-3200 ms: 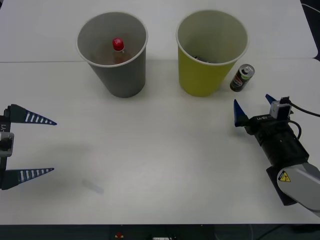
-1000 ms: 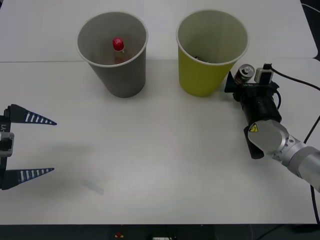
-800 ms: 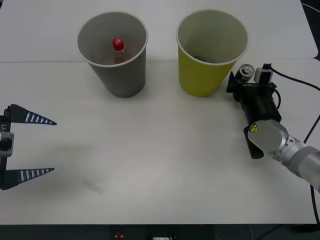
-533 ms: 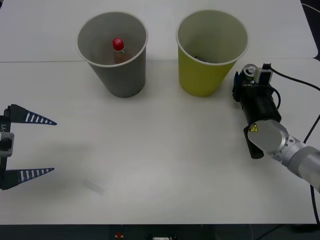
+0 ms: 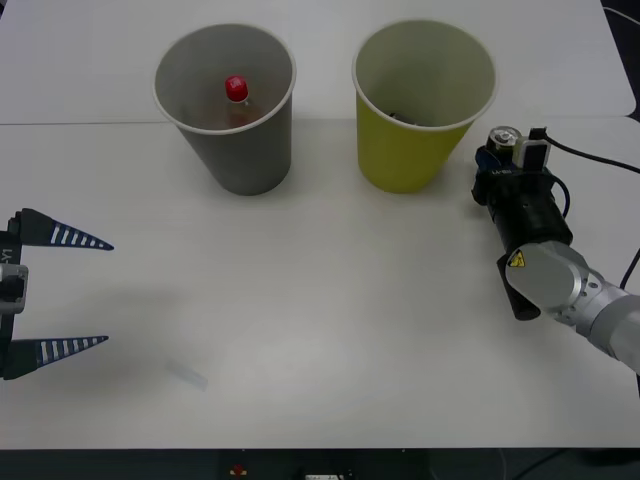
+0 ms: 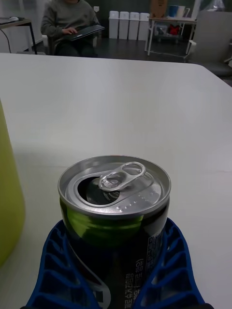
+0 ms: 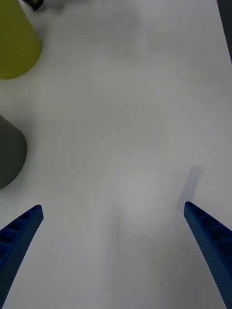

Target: Put the can into the green bin and the plastic bottle into the gray bin

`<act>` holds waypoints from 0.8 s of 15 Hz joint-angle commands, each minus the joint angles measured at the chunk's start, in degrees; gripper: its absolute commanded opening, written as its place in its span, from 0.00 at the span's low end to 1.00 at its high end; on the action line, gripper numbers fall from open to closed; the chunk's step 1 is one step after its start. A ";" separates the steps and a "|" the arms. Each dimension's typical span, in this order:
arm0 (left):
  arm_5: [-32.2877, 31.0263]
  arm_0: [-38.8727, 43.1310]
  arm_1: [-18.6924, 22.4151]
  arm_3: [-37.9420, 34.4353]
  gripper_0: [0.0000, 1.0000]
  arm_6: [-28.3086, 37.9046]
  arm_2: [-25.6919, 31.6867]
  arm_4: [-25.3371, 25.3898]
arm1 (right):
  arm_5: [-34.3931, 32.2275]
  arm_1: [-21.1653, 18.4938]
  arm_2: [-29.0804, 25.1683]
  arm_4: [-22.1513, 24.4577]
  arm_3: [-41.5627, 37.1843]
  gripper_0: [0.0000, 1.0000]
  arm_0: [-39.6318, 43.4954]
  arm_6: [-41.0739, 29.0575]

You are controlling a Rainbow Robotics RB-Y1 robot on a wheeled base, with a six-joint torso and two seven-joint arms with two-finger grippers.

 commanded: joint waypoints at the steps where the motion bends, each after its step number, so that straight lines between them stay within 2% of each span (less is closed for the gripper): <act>1: 0.00 0.00 0.00 0.00 1.00 0.00 0.00 0.00 | -1.23 -3.56 -0.08 2.33 -4.86 0.00 2.61 -0.40; 4: 0.00 0.00 0.00 0.00 1.00 0.00 0.00 0.00 | -7.30 -8.48 -3.25 7.17 -12.24 0.00 6.91 -0.75; 7: 0.00 0.00 0.00 0.00 1.00 0.00 0.00 0.00 | -18.90 -12.61 -12.83 14.46 -23.06 0.00 14.38 -0.75; 9: 0.00 0.00 0.00 0.00 1.00 0.00 0.00 0.00 | -25.75 -14.28 -18.37 16.92 -29.38 0.00 18.60 -0.31; 12: 0.00 0.00 0.00 0.00 1.00 0.00 0.00 0.00 | -40.52 -15.86 -29.62 19.30 -41.25 0.00 26.25 0.57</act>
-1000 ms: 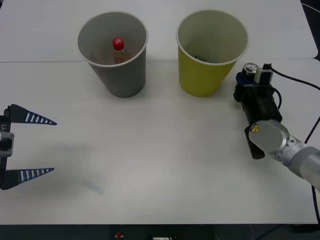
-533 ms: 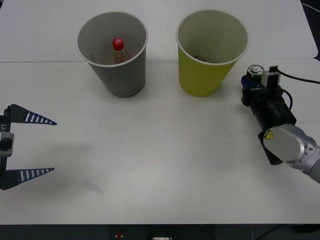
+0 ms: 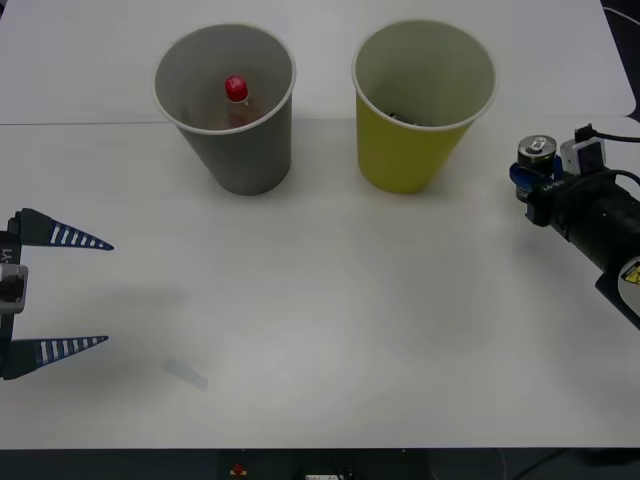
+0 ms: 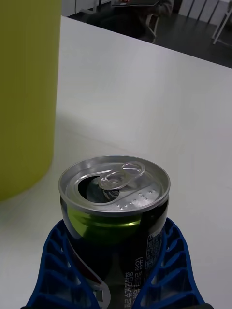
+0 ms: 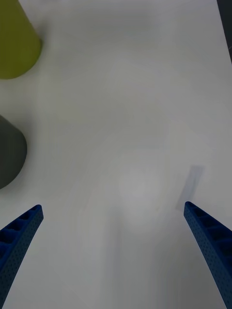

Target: Put the can into the green bin and the plastic bottle into the gray bin

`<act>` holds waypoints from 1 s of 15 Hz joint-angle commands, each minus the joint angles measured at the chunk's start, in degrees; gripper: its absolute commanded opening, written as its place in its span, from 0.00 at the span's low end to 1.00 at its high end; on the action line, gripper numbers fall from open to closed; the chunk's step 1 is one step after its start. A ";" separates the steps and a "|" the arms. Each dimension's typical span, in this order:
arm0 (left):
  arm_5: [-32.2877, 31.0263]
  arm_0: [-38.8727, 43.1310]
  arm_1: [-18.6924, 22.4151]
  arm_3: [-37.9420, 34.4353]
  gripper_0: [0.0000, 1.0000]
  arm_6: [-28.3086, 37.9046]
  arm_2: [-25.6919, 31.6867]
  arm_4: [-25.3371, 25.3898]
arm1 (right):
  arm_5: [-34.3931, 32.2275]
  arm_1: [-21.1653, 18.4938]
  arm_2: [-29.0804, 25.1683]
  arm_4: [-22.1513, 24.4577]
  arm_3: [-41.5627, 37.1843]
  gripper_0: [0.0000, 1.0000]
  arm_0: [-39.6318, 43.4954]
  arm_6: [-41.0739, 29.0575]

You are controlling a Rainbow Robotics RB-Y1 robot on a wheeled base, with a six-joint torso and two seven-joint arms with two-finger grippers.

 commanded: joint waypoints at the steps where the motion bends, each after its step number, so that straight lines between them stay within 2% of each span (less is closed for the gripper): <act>1: 0.00 0.00 0.00 0.00 1.00 0.00 0.00 0.00 | -11.88 -0.63 -8.92 0.53 -9.25 0.00 5.96 0.69; 2: 0.00 0.00 0.00 0.00 1.00 0.00 0.00 0.00 | -18.91 -0.54 -14.28 0.18 -14.18 0.00 8.77 0.69; 4: 0.00 0.00 0.00 0.00 1.00 0.00 0.00 0.00 | -27.70 0.08 -20.96 -0.79 -19.80 0.00 11.85 -0.10; 6: 0.00 0.00 0.00 0.00 1.00 0.00 0.00 0.00 | -37.54 1.66 -27.73 -8.61 -22.70 0.00 12.81 -0.62; 8: 0.00 0.00 0.00 0.00 1.00 0.00 0.00 0.00 | -45.54 2.80 -33.09 -13.62 -24.28 0.00 12.73 -2.03; 10: 0.00 0.00 0.00 0.00 1.00 0.00 0.00 0.00 | -51.61 3.68 -37.05 -14.24 -27.62 0.00 12.64 -8.18; 13: 0.00 0.00 0.00 0.00 1.00 0.00 0.00 0.00 | -59.25 4.91 -41.00 -14.24 -33.34 0.00 10.88 -21.19; 15: 0.00 0.00 0.00 0.00 1.00 0.00 0.00 0.00 | -62.51 4.91 -41.53 -14.24 -34.30 0.00 8.24 -24.09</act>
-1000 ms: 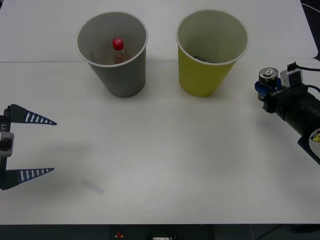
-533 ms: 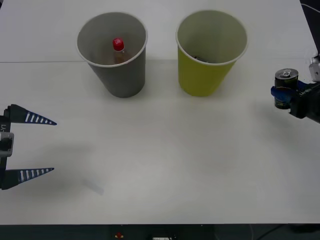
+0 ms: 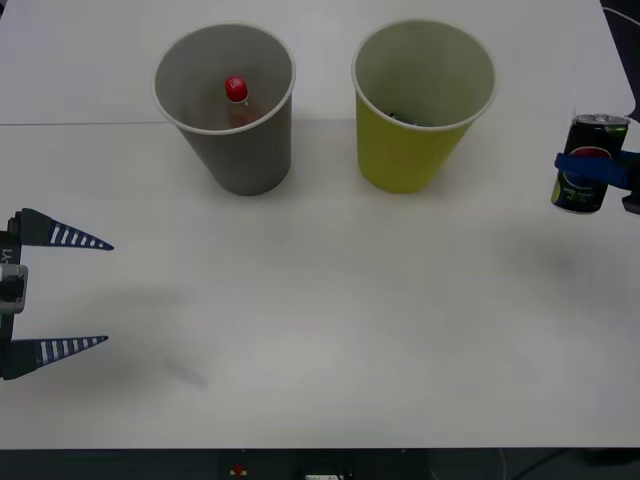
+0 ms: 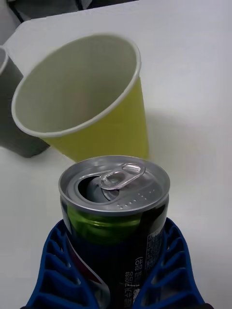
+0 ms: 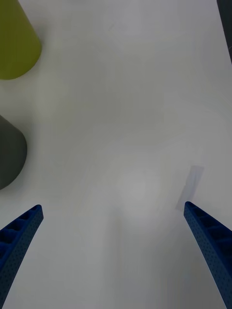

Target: Put the can into the green bin and the plastic bottle into the gray bin

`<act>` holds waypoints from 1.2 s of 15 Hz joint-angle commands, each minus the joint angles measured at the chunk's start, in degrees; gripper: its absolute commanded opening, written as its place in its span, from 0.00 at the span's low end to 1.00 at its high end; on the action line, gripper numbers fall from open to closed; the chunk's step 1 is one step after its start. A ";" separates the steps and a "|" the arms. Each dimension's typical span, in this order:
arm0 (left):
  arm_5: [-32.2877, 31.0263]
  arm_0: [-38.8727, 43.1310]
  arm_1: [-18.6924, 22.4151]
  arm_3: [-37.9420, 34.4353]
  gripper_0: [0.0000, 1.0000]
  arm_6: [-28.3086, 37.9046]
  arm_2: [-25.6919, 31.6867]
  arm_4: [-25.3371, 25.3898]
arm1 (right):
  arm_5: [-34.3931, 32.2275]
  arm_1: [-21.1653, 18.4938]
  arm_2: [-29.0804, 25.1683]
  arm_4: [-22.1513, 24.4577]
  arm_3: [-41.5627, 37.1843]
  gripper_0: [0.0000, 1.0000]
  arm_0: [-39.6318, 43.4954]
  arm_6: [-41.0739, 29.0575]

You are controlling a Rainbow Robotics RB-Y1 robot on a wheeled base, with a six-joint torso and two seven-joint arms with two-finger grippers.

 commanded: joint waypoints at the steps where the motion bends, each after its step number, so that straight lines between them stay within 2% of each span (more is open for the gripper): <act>1: 0.00 0.00 0.00 0.00 1.00 0.00 0.00 0.00 | -4.88 0.05 -0.56 0.26 -0.79 0.00 -4.45 -2.57; 5: 0.00 0.00 0.00 0.00 1.00 0.00 0.00 0.00 | -14.64 0.05 -0.12 4.74 -0.35 0.00 -14.21 -2.57; 10: 0.00 0.00 0.00 0.00 1.00 0.00 0.00 0.00 | -24.48 -0.39 5.41 13.62 -0.08 0.00 -27.04 -2.57; 11: 0.00 0.00 0.00 0.00 1.00 0.00 0.00 0.00 | -25.80 -0.83 6.73 13.97 1.23 0.00 -29.33 -2.57; 18: 0.00 0.00 0.00 0.00 1.00 0.00 0.00 0.00 | -25.97 -1.35 20.71 15.55 18.64 0.00 -47.52 -2.57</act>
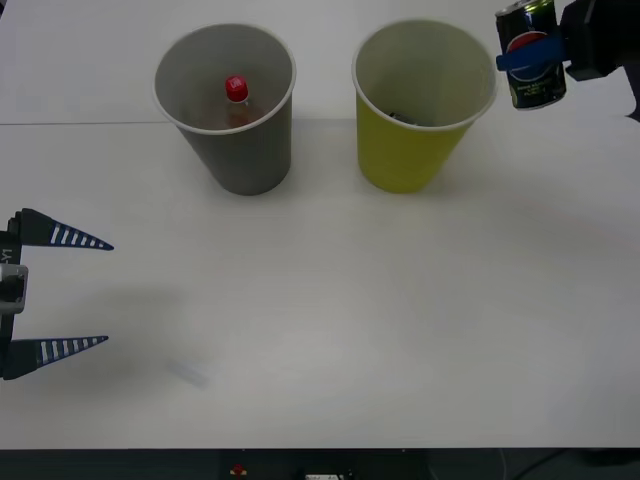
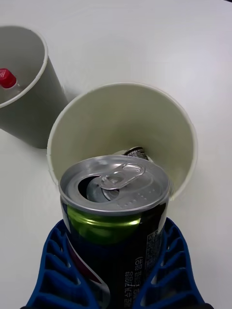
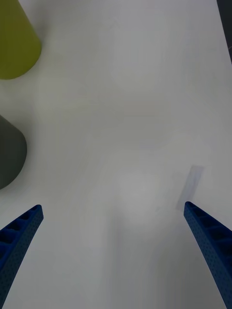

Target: Put the can into the green bin and the plastic bottle into the gray bin

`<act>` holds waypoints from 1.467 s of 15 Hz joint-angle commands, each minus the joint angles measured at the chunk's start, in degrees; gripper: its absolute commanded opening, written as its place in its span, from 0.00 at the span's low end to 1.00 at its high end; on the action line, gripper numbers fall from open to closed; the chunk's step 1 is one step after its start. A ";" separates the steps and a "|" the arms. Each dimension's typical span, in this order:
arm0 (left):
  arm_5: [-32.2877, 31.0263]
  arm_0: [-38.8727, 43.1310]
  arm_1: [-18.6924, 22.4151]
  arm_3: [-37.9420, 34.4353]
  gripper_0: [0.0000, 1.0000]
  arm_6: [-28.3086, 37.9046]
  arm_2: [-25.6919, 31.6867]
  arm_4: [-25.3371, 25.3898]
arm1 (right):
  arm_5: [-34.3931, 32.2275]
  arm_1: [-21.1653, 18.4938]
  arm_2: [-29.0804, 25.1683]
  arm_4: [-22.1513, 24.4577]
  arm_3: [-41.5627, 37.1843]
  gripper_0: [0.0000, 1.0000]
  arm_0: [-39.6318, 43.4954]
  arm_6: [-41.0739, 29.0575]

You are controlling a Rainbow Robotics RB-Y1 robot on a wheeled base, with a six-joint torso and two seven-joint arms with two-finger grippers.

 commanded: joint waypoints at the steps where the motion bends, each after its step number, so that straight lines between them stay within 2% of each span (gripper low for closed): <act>1: 0.00 0.00 0.00 0.00 1.00 0.00 0.00 0.00 | 0.03 0.13 6.38 1.23 7.19 0.00 -6.57 0.00; 5: 0.00 0.00 0.00 0.00 1.00 0.00 0.00 0.00 | 0.03 3.03 12.71 3.78 17.30 0.00 -14.57 0.26; 7: 0.00 0.00 0.00 0.00 1.00 0.00 0.00 0.00 | 0.03 5.31 14.82 7.39 21.08 0.00 -17.29 0.88; 11: 0.00 0.00 0.00 0.00 1.00 0.00 0.00 0.00 | 3.54 9.71 17.89 13.80 28.73 0.00 -22.13 1.05; 14: 0.00 0.00 0.00 0.00 1.00 0.00 0.00 0.00 | 4.25 10.59 18.51 14.77 31.01 0.00 -23.18 2.55; 15: 0.00 0.00 0.00 0.00 1.00 0.00 0.00 0.00 | 4.25 10.59 18.51 14.77 31.01 0.05 -23.18 2.55; 16: 0.00 0.00 0.00 0.00 1.00 0.00 0.00 0.00 | 4.25 10.59 18.51 14.59 30.92 0.27 -23.18 3.07; 17: 0.00 0.00 0.00 0.00 1.00 0.00 0.00 0.00 | 4.25 10.59 18.33 14.42 30.92 0.57 -23.18 3.69; 19: 0.00 0.00 0.00 0.00 1.00 0.00 0.00 0.00 | 3.90 10.50 18.16 14.15 30.92 1.00 -23.18 4.83; 22: 0.00 0.00 0.00 0.00 1.00 0.00 0.00 0.00 | 3.46 9.80 17.81 13.28 30.92 1.00 -23.09 5.36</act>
